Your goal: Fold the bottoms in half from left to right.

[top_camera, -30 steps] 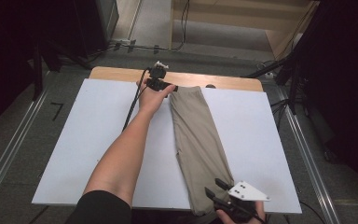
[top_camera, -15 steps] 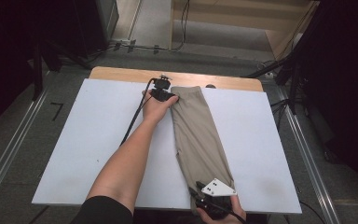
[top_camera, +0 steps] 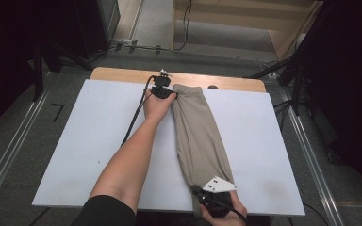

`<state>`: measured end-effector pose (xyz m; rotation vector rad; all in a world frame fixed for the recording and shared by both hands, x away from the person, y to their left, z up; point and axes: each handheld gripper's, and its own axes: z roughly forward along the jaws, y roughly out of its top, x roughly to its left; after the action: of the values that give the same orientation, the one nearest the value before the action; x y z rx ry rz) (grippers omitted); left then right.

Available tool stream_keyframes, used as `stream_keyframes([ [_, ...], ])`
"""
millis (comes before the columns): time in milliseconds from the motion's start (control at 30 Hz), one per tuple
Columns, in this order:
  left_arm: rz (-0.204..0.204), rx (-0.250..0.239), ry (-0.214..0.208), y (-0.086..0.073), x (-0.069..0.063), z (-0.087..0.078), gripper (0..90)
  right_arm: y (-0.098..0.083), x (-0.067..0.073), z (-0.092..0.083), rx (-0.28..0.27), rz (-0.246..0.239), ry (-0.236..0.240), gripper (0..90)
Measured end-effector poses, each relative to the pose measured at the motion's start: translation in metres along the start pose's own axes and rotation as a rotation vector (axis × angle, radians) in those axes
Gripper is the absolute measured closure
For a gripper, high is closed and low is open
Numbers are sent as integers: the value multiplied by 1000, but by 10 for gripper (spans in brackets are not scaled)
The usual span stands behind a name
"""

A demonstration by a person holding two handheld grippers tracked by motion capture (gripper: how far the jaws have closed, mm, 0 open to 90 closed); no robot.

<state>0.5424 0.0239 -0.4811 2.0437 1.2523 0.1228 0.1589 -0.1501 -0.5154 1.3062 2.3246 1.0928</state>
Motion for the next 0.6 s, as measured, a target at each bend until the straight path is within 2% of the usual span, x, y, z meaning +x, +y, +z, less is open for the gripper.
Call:
stream_keyframes([
  [167,-10,1,19,6,15,-14,869,14,19,12,-12,-26,32,879],
  [300,11,26,46,10,26,-24,868,26,34,22,-23,-42,63,879],
  [433,9,30,64,11,35,-30,867,39,51,35,-31,-70,76,878],
  [600,11,35,70,12,42,-31,867,52,67,47,-52,-62,115,878],
])
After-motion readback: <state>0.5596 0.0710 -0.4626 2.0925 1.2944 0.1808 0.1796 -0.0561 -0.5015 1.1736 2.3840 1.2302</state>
